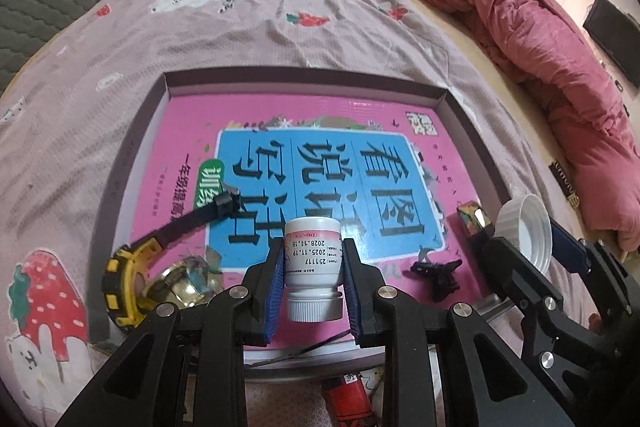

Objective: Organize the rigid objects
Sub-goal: 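Lower pill bottle into tray, open left gripper while right gripper releases cap there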

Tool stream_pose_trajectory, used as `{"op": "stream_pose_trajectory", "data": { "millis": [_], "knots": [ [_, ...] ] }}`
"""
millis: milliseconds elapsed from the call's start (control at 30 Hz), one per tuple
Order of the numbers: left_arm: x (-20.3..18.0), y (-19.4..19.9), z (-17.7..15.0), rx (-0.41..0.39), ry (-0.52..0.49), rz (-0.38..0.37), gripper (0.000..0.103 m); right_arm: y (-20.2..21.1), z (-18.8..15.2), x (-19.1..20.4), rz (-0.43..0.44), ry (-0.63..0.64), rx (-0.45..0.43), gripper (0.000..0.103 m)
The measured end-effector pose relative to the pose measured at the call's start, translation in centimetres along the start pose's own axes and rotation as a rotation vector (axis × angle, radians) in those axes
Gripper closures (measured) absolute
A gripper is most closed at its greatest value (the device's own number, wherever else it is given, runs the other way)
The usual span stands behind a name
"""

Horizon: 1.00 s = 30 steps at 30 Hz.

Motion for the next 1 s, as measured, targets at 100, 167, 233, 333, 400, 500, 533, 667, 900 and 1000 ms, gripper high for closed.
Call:
{"op": "stream_pose_trajectory", "data": {
  "millis": [100,167,233,333,400,500,533,667,900,1000],
  "knots": [
    [-0.3,-0.4,-0.5,0.014,0.001,-0.008,0.076,-0.4,-0.4,0.1,0.0,0.003,0.013,0.053],
    [-0.4,-0.7,-0.7,0.02,-0.003,-0.008,0.076,-0.7,-0.8,0.2,-0.002,0.01,0.021,0.053],
    [-0.5,-0.8,-0.8,0.024,-0.004,-0.013,0.076,-0.9,-1.0,0.3,-0.001,0.017,0.027,0.053],
    [-0.6,-1.0,-1.0,0.03,-0.007,-0.013,0.076,-1.2,-1.4,0.4,-0.006,0.027,0.032,0.053],
    [-0.6,-1.1,-1.1,0.034,-0.008,-0.012,0.076,-1.3,-1.6,0.4,-0.005,0.025,0.038,0.053],
    [-0.6,-1.1,-1.0,0.033,-0.014,-0.01,0.076,-1.4,-1.7,0.4,-0.007,0.024,0.04,0.053],
    [-0.6,-1.1,-1.0,0.034,-0.014,-0.008,0.076,-1.5,-1.7,0.4,-0.009,0.026,0.044,0.053],
    [-0.6,-1.0,-1.2,0.034,-0.026,0.002,0.076,-1.8,-2.1,0.2,-0.016,0.024,0.058,0.053],
    [-0.6,-1.0,-1.3,0.033,-0.013,-0.004,0.076,-1.9,-1.9,0.2,-0.019,0.022,0.075,0.053],
    [-0.4,-1.0,-1.3,0.034,-0.012,0.003,0.076,-2.1,-1.8,0.2,-0.028,0.024,0.078,0.053]
  ]
}}
Point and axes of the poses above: each gripper's, at about its wrist camera, not at the fingertips, and y roughly against the way its jaws point, x to its left, z to its top, the point moved 6 cm from there along -y, roughly the way its jaws point, and after that the axes turned 15 degrees about -y, right-handed, at the moved point
